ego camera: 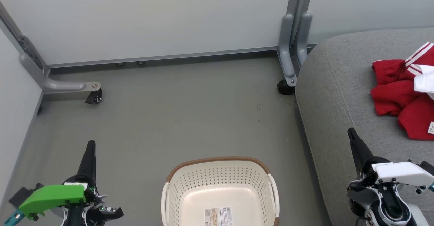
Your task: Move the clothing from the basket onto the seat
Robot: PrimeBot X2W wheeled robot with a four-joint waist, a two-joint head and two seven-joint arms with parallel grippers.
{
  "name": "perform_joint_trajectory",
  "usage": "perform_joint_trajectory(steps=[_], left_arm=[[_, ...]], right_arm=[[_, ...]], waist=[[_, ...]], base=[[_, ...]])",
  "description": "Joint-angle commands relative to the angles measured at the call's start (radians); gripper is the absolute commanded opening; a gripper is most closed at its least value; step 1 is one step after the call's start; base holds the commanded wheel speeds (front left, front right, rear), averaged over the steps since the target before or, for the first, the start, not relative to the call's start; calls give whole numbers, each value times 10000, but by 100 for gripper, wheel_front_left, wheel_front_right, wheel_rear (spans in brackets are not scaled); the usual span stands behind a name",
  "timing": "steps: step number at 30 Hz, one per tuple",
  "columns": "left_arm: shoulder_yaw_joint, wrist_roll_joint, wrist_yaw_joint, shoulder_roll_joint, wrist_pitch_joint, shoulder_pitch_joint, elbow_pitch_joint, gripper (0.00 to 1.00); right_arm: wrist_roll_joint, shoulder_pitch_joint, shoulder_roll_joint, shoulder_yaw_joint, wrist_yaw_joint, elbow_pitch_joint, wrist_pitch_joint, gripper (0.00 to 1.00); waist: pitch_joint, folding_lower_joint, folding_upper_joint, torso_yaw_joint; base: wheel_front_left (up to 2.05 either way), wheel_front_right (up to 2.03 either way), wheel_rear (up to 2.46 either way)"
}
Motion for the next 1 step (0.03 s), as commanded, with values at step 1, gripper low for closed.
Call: perform_joint_trajectory(steps=[1], left_arm=[[79,-207,-61,7,62,-158,7,0]], right_arm=[[199,-134,-29,-48,4,54,60,0]], waist=[[-1,0,-1,1]], base=[[0,0,0]])
